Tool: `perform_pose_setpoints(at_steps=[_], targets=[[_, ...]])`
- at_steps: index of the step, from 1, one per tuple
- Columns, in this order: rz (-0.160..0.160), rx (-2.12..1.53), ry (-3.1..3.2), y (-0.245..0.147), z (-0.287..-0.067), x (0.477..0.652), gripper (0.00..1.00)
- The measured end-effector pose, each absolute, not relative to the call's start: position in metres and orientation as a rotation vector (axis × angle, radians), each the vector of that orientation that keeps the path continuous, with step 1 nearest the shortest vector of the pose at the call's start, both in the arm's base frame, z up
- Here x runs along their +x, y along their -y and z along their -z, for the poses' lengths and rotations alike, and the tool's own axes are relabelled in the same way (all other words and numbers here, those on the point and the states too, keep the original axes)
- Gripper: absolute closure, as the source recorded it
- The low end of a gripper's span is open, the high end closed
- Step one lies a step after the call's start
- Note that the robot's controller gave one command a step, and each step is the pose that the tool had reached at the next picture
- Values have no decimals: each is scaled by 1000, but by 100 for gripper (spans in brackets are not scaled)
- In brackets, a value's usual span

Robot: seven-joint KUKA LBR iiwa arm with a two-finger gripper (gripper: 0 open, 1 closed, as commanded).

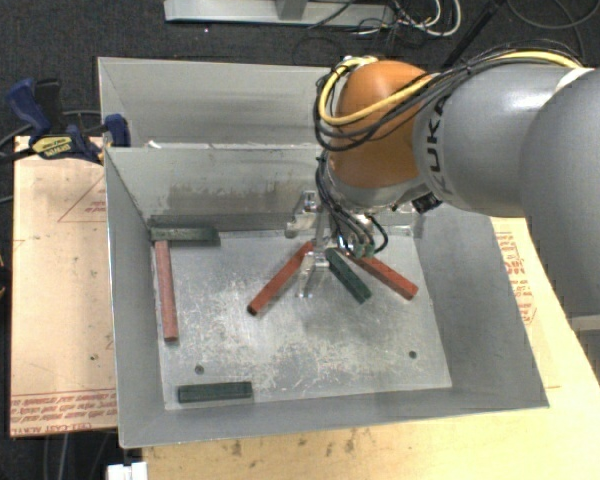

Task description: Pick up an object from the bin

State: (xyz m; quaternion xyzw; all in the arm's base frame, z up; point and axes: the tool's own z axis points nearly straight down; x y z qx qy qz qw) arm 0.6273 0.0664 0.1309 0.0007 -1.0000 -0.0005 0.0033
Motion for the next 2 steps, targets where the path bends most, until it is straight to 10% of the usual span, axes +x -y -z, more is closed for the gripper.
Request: perform_pose_setpoints(at_steps=[1, 2], targets=[[2, 1, 3143, -66, -136, 629, 0], [3, 233, 3143, -89, -78, 632, 100]])
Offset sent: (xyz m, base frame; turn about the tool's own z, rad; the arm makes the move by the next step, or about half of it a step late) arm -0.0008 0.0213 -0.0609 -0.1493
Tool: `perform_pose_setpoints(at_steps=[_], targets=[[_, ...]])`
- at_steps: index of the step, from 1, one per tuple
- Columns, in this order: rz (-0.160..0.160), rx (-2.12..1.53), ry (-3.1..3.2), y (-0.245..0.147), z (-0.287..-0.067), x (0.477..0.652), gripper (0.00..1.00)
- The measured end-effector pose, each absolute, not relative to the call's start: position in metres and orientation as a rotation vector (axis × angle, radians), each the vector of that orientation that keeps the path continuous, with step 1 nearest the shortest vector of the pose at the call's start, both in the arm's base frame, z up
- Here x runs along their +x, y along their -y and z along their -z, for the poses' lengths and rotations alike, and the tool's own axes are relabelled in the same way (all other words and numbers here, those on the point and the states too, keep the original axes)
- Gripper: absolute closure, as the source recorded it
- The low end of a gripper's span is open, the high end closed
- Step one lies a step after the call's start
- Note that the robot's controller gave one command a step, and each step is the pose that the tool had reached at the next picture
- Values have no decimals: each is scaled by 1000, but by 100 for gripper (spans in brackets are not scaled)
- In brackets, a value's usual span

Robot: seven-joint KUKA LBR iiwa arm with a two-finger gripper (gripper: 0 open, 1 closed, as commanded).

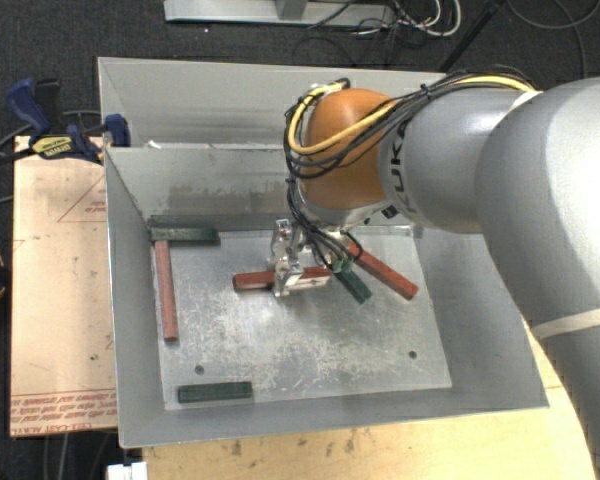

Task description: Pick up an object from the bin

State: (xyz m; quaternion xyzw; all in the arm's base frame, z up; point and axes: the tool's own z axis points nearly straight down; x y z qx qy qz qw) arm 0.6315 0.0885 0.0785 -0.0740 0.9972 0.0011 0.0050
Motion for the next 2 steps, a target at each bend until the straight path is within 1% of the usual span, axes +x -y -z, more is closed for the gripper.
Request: perform_pose_setpoints(at_steps=[1, 2], targets=[[-4, -232, -3123, -88, -78, 632, 100], [-2, -221, -3124, -93, -275, 645, 100]])
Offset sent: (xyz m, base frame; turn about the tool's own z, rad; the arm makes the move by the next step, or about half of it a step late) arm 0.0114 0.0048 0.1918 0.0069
